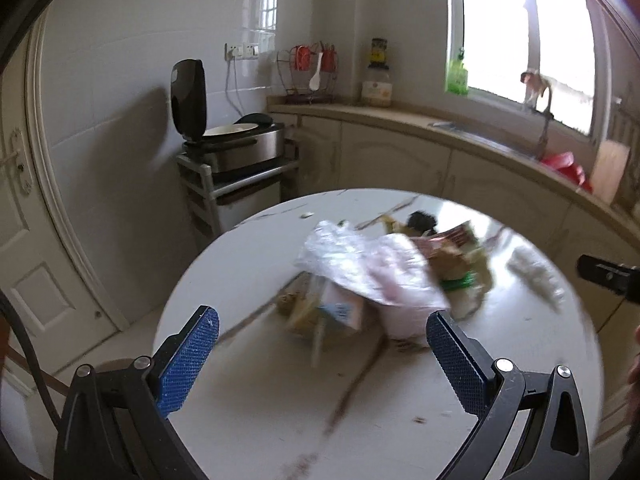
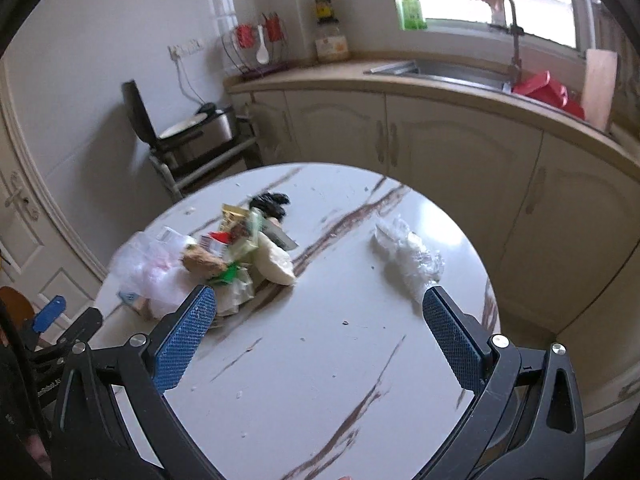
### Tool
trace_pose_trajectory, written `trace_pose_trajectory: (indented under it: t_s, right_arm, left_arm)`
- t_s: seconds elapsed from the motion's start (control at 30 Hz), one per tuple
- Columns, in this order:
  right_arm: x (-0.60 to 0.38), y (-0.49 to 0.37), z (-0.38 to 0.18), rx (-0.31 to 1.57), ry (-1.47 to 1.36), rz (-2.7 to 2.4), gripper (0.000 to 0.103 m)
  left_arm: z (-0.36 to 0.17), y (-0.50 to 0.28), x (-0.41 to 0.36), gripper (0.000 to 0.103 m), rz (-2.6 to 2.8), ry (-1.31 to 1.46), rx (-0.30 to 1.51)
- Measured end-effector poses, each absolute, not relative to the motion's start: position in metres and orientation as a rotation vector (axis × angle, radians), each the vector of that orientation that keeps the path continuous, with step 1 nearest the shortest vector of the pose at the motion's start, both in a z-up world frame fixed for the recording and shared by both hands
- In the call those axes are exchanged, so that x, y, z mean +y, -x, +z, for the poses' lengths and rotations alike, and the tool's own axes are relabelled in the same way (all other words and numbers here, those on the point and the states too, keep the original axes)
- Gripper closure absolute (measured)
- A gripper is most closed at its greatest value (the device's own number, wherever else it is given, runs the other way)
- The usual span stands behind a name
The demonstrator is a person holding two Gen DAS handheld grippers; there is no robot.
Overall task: Collect trash
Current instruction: 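Grasp the milk carton with the left tool while the right tool grasps crumpled plastic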
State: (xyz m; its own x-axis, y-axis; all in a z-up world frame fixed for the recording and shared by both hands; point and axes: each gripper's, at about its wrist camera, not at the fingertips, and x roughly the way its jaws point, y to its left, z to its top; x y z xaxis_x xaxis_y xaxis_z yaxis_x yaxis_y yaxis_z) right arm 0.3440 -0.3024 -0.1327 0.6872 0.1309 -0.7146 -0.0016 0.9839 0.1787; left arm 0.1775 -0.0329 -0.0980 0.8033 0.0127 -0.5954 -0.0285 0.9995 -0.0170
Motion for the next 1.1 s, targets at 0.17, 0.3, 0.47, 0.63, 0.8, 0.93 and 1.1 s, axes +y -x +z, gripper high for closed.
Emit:
trace_pose_trajectory:
  t_s: [0.17, 0.3, 0.47, 0.63, 0.8, 0.93, 1.1]
  right_arm:
    - [-0.316, -0.366, -0.157, 0.877, -0.18, 0.032, 0.0]
    - [-0.323, -0.381, -0.173, 0.913, -0.181, 0.016, 0.0]
    - [-0.333, -0.404, -0.192, 0.958, -0.169, -0.012, 0.0]
    - [-0.342, -0.426, -0.205, 0.982, -0.152, -0.027, 0.0]
    - [-0.353, -0.45, -0.218, 1.013, -0.13, -0.041, 0.011]
    - [-0.35, -0.451, -0.224, 1.01, -0.051, -0.06, 0.045]
    - [-0.352, -0.444, -0.22, 0.989, -0.031, -0.048, 0.082]
  left_arm:
    - [-0.119, -0.212, -0.028, 0.001, 0.03, -0.022, 0.717]
    - [-0.127, -0.242, -0.034, 0.001, 0.028, -0.103, 0.752]
    - [-0.132, -0.279, -0.043, 0.001, 0.024, -0.169, 0.764]
    - [-0.14, -0.315, -0.041, 0.02, -0.037, -0.129, 0.778]
    - [-0.151, -0.342, -0.028, 0.051, -0.075, -0.031, 0.817]
    - [-0.151, -0.352, -0.017, 0.053, -0.086, 0.005, 0.807]
    - [-0.153, -0.353, -0.002, 0.063, -0.07, 0.047, 0.798]
